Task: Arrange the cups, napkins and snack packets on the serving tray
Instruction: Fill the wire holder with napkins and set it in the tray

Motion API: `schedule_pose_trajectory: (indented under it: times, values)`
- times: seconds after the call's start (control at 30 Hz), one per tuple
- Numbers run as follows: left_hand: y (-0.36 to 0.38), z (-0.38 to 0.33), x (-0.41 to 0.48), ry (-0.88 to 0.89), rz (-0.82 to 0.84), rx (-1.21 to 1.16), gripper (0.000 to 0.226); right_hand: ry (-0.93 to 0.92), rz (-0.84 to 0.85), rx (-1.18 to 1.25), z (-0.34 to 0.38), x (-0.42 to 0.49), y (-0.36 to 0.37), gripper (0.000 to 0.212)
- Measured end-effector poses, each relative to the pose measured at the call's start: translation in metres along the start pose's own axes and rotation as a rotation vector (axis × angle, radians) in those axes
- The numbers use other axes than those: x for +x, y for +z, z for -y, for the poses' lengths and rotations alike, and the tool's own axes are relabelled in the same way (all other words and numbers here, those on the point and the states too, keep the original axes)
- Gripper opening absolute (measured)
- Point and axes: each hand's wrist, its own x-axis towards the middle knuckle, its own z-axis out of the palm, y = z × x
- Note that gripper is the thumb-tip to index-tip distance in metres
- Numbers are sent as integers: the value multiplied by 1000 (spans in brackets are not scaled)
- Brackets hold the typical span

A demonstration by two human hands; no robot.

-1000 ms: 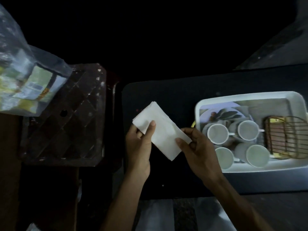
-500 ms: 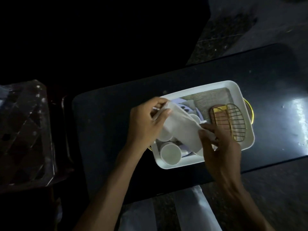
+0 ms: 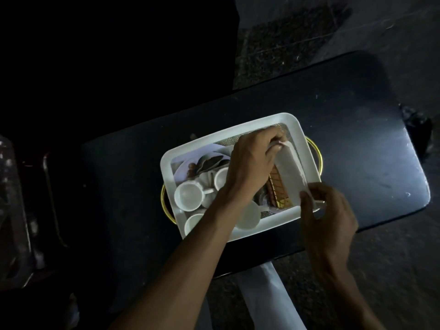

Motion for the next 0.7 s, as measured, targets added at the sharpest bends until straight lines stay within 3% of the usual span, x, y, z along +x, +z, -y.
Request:
schedule_pose_trajectory:
  times: [0.3, 0.43, 0.57, 0.7]
  values:
    - [-1, 19, -13, -111, 86, 50, 21, -41, 120, 2, -12, 0, 12, 32]
    - [-19, 23, -28, -113, 46, 104, 19, -62, 138, 11, 6, 2, 15, 24]
    - [-43, 35, -57, -93, -64, 256, 24, -312, 176, -10, 42, 0, 33, 19]
    - [-78, 61, -92, -84, -156, 417, 42, -447, 428, -165, 81, -12, 62, 44]
